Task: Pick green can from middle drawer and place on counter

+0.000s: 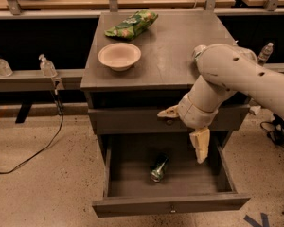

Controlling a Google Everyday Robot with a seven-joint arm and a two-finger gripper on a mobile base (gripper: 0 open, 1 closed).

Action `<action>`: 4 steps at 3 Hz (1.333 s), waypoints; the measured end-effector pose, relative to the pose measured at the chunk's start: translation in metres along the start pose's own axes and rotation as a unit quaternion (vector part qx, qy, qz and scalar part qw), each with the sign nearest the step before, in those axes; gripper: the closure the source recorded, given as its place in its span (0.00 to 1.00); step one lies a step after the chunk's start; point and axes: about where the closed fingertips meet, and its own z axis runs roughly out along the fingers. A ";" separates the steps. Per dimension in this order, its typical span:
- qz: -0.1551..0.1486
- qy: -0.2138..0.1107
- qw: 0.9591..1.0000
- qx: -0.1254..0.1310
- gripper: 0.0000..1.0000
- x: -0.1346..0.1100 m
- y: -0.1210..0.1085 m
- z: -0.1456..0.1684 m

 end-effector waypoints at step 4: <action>-0.234 0.137 0.963 -0.002 0.00 0.011 0.015 0.063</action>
Offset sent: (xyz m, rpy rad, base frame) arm 0.0070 -0.0046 0.0027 -0.1514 -0.0996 0.0972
